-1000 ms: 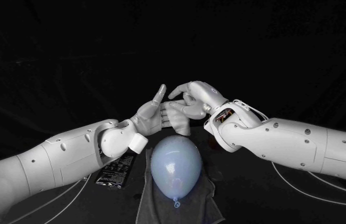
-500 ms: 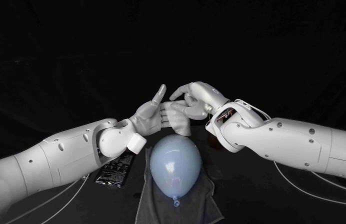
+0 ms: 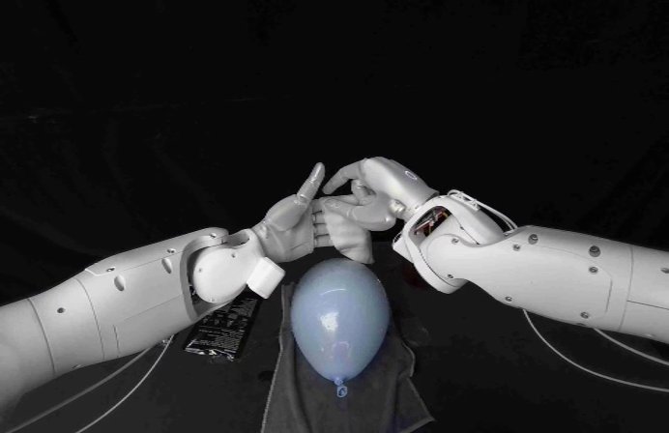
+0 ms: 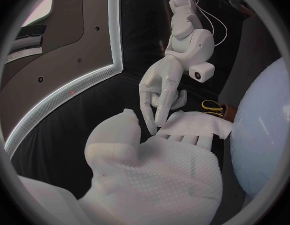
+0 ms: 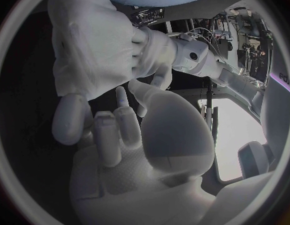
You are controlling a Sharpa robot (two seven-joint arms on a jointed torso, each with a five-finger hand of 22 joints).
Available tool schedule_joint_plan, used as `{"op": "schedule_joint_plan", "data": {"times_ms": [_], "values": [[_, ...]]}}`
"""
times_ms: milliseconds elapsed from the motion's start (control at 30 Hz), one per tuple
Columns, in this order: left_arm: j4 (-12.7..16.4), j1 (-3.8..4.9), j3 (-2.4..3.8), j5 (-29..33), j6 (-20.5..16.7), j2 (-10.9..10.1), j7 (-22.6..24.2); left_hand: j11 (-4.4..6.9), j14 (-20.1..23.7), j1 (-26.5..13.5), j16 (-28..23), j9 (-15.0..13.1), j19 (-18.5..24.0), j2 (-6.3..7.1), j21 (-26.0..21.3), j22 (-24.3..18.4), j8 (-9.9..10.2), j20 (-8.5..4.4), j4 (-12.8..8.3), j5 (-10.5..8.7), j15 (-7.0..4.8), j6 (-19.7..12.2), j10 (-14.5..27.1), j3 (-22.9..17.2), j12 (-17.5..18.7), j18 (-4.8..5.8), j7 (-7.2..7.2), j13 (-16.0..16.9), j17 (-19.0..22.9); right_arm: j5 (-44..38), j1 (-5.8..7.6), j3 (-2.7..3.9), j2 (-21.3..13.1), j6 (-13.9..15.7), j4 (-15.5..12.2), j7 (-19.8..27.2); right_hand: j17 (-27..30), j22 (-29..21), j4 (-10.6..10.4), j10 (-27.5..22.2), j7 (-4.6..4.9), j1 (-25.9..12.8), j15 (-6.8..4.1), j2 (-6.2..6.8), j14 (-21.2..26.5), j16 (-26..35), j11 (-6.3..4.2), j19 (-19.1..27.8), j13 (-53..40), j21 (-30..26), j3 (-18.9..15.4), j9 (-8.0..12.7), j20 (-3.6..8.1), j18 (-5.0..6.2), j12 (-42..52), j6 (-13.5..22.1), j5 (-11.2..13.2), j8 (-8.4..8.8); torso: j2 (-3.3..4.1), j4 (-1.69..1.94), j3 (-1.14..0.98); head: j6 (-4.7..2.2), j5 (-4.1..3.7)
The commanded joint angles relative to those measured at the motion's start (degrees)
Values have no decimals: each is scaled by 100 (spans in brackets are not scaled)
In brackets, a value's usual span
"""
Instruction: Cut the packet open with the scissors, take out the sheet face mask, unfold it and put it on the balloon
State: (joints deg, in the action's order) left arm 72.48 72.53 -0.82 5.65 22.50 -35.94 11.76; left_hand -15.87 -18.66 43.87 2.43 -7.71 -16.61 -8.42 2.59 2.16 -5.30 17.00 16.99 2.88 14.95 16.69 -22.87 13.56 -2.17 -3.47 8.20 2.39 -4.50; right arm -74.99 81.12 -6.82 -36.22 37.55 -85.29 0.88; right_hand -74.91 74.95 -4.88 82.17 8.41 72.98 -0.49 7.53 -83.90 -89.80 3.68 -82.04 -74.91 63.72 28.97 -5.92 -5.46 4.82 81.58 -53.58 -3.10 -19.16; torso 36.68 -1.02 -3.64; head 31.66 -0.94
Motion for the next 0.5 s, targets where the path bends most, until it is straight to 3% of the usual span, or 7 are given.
{"op": "schedule_joint_plan", "data": {"times_ms": [33,233,500], "values": [[31,7,6,-48,161,10,-3,8,-46,-27,38,-3,-52,-6,29,9,-25,0,-4,-20,-9,38,-27,-27,-34,16,911,3,-9,-20,3,5,31,-103,20,-16,-1509,892,0,30,30,12,33,67,-610,-20,18,5,-371,-39,-47,2,-9,-20,11,21,35,29,0,0,0,4,-1],[42,7,6,-56,179,11,-22,7,-43,-16,37,-1,-55,-15,30,10,-23,0,-5,-20,-9,33,-28,-35,-32,16,911,2,-9,-29,-3,2,64,-179,48,-20,-1509,896,-2,37,27,25,35,54,-610,-20,18,2,-386,-19,-50,-4,-11,-23,20,2,34,25,0,-2,0,13,3],[41,7,6,-59,193,7,-37,7,-40,0,35,-2,-62,-29,32,10,-22,0,-6,-20,-8,35,-26,-44,-28,16,912,0,-8,-66,-11,0,36,-213,34,-18,-1509,909,11,73,-42,149,0,-88,-610,-20,-34,-8,-445,54,-29,-66,4,-28,53,-197,34,-56,-1,-4,0,23,3]]}}
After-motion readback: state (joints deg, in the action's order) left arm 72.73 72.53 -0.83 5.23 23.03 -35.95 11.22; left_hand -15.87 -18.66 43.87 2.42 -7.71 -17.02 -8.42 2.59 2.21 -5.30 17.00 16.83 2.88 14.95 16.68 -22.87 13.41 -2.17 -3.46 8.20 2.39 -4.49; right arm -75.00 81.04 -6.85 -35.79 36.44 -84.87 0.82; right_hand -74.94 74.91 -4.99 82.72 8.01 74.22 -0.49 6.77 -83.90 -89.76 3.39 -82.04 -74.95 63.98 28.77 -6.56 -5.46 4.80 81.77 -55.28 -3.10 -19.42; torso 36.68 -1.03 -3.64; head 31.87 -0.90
